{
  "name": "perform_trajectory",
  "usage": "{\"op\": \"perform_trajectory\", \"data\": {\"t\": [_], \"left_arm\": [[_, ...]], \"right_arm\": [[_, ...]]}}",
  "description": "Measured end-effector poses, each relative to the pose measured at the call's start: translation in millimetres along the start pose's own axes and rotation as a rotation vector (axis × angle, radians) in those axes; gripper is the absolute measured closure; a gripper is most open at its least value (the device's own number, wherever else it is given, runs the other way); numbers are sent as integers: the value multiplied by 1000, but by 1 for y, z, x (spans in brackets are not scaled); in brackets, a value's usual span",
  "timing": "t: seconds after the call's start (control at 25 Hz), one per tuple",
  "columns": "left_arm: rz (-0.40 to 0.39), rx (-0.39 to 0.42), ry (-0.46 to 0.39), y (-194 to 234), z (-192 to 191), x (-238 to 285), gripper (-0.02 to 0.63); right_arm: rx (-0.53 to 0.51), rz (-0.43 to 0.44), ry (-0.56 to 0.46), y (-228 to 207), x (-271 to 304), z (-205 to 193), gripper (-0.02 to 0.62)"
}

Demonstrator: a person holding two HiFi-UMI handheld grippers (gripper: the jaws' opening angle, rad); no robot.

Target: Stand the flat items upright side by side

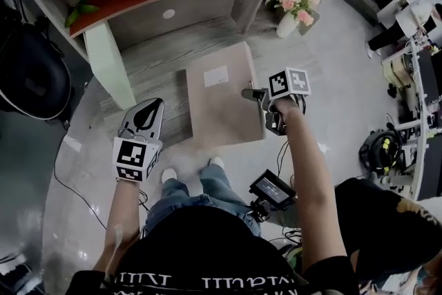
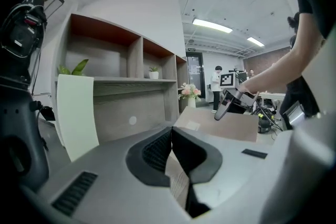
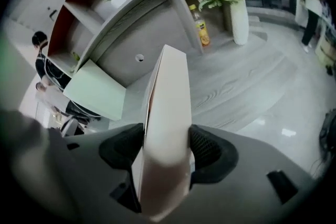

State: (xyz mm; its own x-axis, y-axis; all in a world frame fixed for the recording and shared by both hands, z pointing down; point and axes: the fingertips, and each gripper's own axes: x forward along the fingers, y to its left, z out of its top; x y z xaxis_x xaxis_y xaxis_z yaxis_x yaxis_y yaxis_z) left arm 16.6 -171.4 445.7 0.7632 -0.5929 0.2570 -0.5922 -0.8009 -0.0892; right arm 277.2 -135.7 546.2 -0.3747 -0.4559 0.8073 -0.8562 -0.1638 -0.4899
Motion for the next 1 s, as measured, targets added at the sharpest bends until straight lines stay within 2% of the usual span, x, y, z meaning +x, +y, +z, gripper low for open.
{"op": "perform_trajectory", "data": {"t": [0.44,0.72,0.8,1.0], "left_arm": [[52,-12,-44,21,7,-15,592],[83,-22,-52,36,8,-24,592],[91,-22,-55,39,9,-24,592],[104,-13,-57,40,13,-20,592]], "right_arm": [[-541,-342,94,61,-15,58,298],[-973,-615,137,80,-7,73,295],[-1023,-638,157,81,-5,73,290],[-1026,-562,198,77,-4,76,281]]}}
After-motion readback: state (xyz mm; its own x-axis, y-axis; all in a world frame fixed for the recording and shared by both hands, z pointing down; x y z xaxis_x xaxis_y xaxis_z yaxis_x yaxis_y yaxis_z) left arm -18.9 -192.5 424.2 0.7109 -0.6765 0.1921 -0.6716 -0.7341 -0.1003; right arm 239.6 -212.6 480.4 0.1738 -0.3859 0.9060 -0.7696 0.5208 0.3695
